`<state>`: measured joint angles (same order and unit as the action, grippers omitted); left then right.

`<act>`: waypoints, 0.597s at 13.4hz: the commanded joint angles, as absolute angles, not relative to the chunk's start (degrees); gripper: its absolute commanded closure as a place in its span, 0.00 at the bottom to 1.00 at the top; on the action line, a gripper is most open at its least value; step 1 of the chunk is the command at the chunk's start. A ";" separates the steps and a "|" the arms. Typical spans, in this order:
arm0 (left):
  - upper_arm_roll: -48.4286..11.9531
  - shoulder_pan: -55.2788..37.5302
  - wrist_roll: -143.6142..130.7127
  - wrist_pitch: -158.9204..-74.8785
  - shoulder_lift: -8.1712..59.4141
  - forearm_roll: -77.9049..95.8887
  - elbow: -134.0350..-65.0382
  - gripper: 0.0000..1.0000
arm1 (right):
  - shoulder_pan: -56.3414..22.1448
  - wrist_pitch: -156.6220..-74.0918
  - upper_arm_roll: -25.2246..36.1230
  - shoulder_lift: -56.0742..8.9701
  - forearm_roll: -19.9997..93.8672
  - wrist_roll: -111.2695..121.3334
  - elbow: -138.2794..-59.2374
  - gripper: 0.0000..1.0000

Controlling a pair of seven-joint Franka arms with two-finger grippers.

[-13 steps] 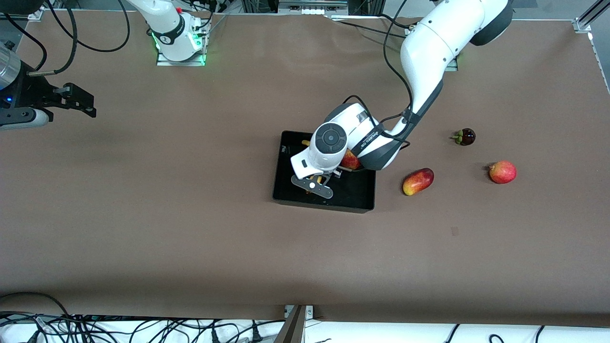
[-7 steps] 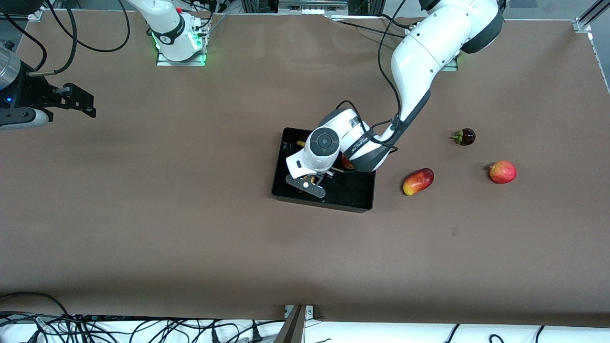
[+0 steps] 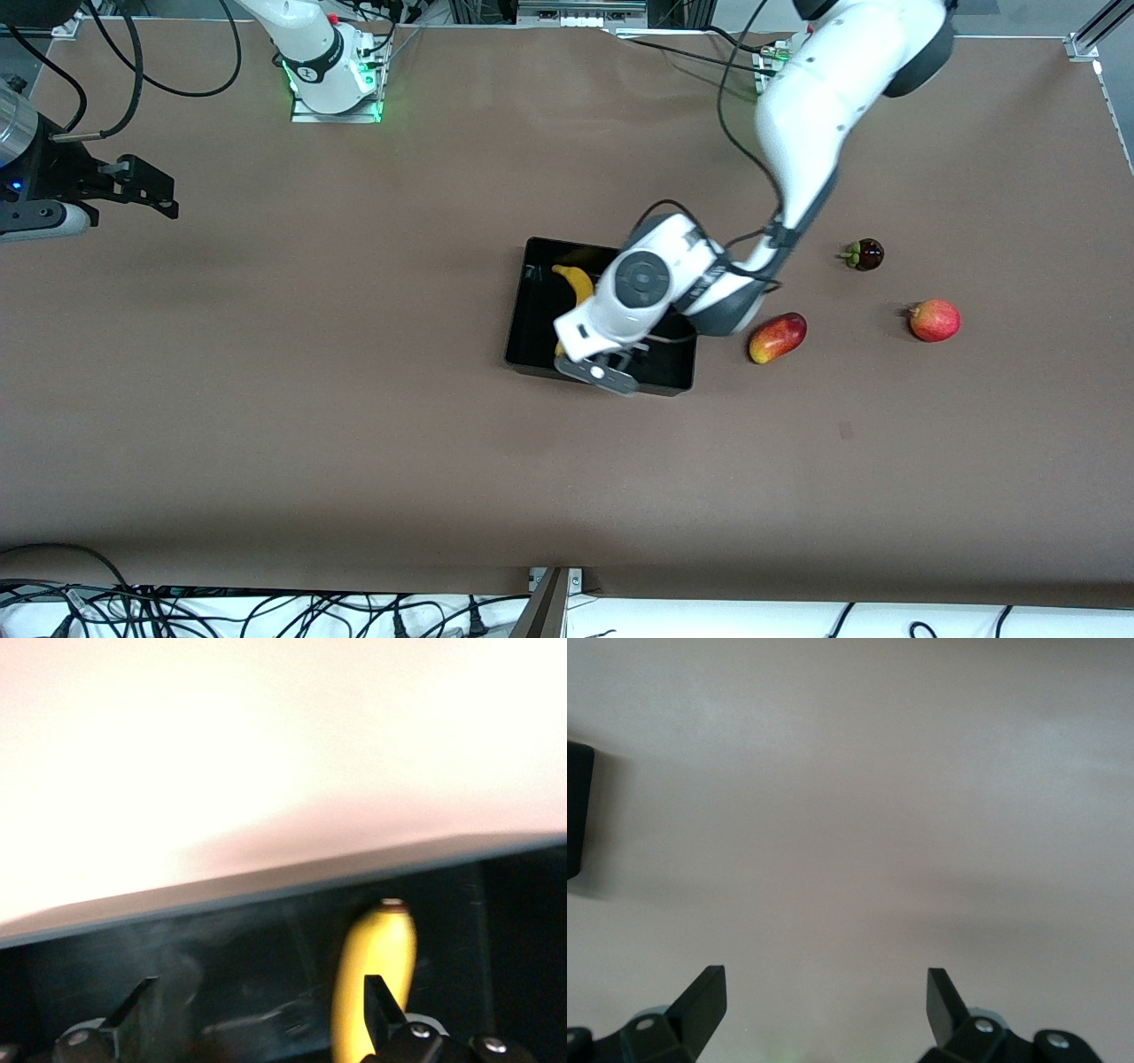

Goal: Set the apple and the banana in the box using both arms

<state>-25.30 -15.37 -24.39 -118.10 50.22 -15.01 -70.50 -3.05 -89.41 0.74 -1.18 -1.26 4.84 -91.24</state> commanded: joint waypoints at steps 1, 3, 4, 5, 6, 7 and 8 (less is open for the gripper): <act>-25.31 -11.61 -24.61 -106.12 40.72 -14.41 -71.98 0.00 | -2.20 -89.03 -0.09 -1.67 -2.02 4.48 -89.91 0.00; -25.57 -6.36 -24.00 -99.35 36.14 -14.50 -71.81 0.00 | -2.20 -89.12 -0.09 -1.67 -2.02 4.48 -90.09 0.00; -25.58 -4.07 -23.99 -97.40 34.21 -14.50 -71.72 0.00 | -2.20 -89.12 -0.09 -1.67 -2.02 4.48 -89.91 0.00; -25.40 -1.78 -24.08 -95.90 31.84 -14.59 -71.81 0.00 | -2.20 -89.12 -0.09 -1.67 -2.02 4.48 -89.91 0.00; -25.40 0.33 -24.00 -94.15 29.73 -14.59 -71.81 0.00 | -2.20 -89.21 -0.09 -1.67 -2.02 4.48 -89.91 0.00; -25.57 2.35 -23.91 -91.96 28.23 -14.50 -71.72 0.00 | -2.20 -89.21 -0.09 -1.67 -2.02 4.48 -89.91 0.00; -25.66 3.42 -23.56 -89.50 26.65 -14.50 -71.81 0.00 | -2.20 -89.21 -0.09 -1.67 -2.02 4.48 -89.91 0.00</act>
<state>-25.19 1.07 -24.16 -92.91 30.46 -15.01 -69.94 -3.03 -89.43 0.74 -1.20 -1.26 4.84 -91.09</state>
